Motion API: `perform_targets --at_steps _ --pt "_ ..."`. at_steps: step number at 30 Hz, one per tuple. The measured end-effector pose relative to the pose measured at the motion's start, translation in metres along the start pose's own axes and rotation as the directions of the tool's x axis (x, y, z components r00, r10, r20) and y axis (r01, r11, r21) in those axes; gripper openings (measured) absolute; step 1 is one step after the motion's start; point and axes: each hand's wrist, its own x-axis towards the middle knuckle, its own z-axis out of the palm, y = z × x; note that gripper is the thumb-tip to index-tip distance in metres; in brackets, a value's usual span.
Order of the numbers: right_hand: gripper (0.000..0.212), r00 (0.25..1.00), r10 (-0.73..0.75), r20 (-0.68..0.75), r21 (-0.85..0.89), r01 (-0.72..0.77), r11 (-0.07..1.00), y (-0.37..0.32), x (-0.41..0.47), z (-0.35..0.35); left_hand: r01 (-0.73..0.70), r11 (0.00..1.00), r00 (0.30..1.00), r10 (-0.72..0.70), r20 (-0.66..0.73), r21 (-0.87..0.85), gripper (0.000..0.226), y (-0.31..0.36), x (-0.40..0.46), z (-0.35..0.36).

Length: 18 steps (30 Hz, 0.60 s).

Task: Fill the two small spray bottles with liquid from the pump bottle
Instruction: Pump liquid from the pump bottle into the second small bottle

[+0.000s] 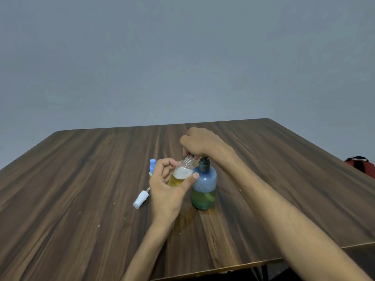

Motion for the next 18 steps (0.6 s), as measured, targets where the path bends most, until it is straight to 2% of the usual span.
perform_targets --at_steps 8,14,18 --pt "0.035 0.999 -0.008 -0.042 0.014 0.009 1.000 0.002 -0.002 0.003 0.005 1.000 1.000 -0.004 -0.005 0.029 0.049 0.004 -0.002 0.002" --pt "0.044 0.999 -0.024 0.030 -0.022 0.024 0.999 0.004 0.001 0.008 0.020 0.999 1.000 -0.020 0.000 0.025 0.050 0.003 -0.001 0.001" --pt "0.038 1.000 -0.030 -0.001 0.004 0.030 1.000 0.003 0.001 0.003 0.020 1.000 1.000 -0.020 0.006 0.011 0.052 0.006 -0.002 0.001"
